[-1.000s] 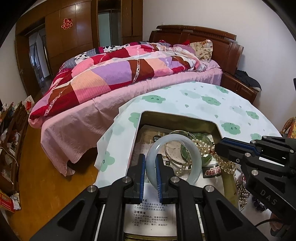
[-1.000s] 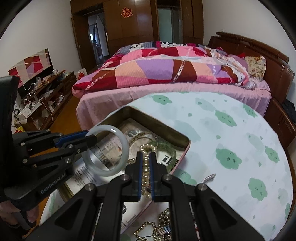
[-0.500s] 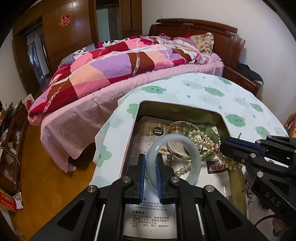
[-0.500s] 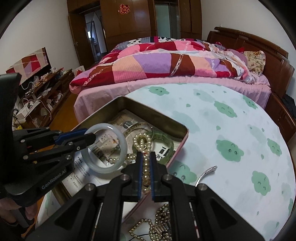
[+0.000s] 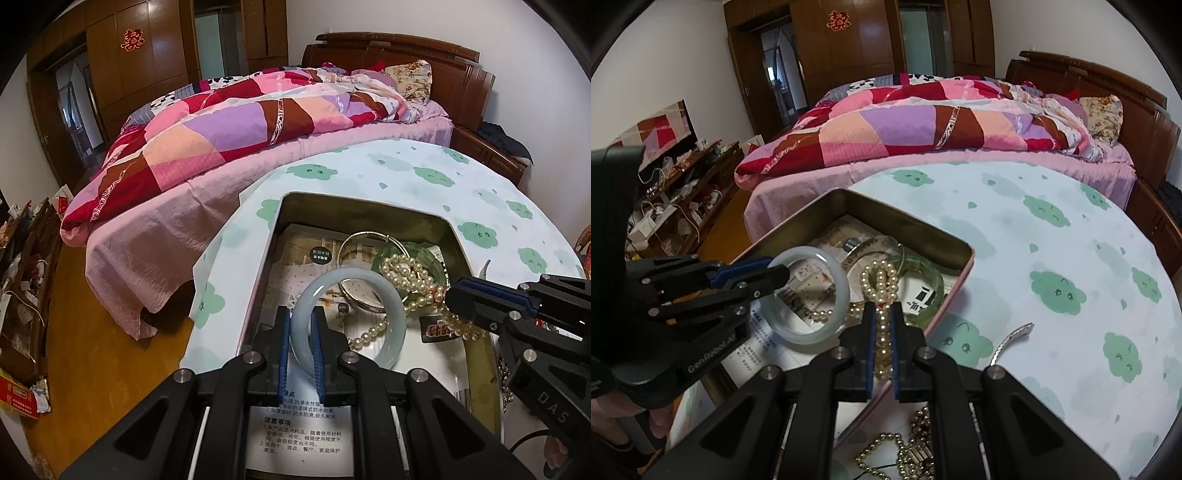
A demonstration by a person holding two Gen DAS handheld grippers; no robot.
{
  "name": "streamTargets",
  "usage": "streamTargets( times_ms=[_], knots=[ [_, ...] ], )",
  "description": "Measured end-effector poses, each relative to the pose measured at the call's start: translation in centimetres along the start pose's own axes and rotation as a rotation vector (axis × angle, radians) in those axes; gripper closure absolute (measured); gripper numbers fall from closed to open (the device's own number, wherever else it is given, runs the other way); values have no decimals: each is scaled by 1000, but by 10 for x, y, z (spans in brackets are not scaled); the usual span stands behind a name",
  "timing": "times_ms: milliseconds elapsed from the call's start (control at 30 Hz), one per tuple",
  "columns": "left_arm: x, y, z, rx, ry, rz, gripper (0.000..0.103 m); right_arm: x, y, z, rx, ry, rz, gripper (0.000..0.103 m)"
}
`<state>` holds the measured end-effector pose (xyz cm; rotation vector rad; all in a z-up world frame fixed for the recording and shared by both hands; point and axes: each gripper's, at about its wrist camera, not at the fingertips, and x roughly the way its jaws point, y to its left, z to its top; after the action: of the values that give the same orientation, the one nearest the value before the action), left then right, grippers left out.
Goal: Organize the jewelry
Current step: 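Lower the pearl necklace into the tin with the right gripper while the left sets the white bangle in, then grasp the silver watch band with the left gripper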
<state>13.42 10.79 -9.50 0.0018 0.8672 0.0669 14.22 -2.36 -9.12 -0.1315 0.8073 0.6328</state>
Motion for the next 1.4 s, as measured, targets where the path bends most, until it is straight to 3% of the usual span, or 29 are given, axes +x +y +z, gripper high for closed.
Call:
streamTargets(
  times_ms=[67,133,167,200,233,267,300,467,633,800,1067,1267,1400],
  knots=[
    [-1,-1,0,-6,3,-1,91,-1,-1,-1,2,-1,12,90],
    [-8,-3,2,-4,-14,-5,90,-4,-2,-1,7,-10,24,80],
    [-12,-4,3,-2,-23,1,83,-6,-3,-1,11,-13,38,72],
    [-17,-5,4,-2,-33,8,66,-7,-3,-1,16,-15,57,61],
    [-21,-6,4,-2,-45,13,54,-12,-4,-2,18,-21,66,55],
    [-29,-6,4,-4,-68,12,34,-17,-5,-4,10,-32,62,49],
    [-37,-6,4,-8,-98,19,25,-24,-7,-6,6,-47,53,44],
    [-53,-12,0,-35,-125,-22,24,-51,-44,-20,101,-62,59,37],
    [-58,-33,-10,-29,-127,-49,24,-76,-88,-49,179,-56,-56,35],
    [-58,-67,-20,30,-117,-66,24,-93,-122,-81,241,-55,-152,35],
    [-58,-128,-25,178,-118,-82,24,-88,-138,-104,287,-41,-163,31],
    [-25,-161,-21,282,-39,-109,58,-90,-142,-109,305,-77,-163,30],
    [-6,-165,-23,289,10,-111,61,-90,-144,-109,322,-81,-156,28]
  ],
)
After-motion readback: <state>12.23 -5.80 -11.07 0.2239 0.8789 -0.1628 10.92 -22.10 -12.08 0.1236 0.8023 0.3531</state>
